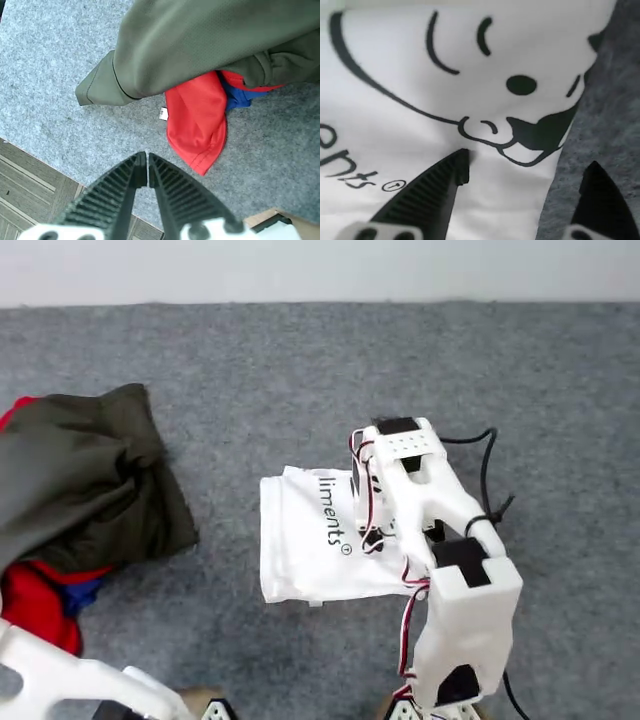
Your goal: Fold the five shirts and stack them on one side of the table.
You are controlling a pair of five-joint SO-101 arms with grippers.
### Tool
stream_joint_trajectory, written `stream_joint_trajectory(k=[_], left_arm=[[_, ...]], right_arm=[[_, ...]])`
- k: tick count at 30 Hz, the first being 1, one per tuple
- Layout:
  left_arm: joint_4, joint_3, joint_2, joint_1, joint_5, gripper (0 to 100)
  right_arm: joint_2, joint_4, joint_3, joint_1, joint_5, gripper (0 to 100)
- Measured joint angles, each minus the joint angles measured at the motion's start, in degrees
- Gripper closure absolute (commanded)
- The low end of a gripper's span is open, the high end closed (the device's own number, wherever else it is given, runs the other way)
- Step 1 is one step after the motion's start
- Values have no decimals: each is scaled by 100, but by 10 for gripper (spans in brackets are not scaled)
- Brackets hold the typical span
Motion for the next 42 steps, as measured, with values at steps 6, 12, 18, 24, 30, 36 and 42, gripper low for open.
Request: stream_joint_trajectory(k=[6, 12, 18, 24, 30, 36, 42], left_arm=[[0, 0, 0, 0, 0, 986], [0, 0, 0, 0, 0, 986], [0, 0, 0, 0, 0, 986], [0, 0, 0, 0, 0, 986], [0, 0, 0, 0, 0, 986], [0, 0, -9, 0, 0, 986], [0, 0, -360, 0, 0, 986]], right_arm=[[299, -9, -79, -35, -44, 779], [299, 35, -79, -62, -18, 961], [299, 273, -79, -35, 598, 990], [308, 686, -79, 308, 1538, 990], [-202, 853, 44, 1319, 3631, 990], [-404, 730, -352, 2242, 6716, 990], [-404, -914, -941, 2963, 8202, 990]])
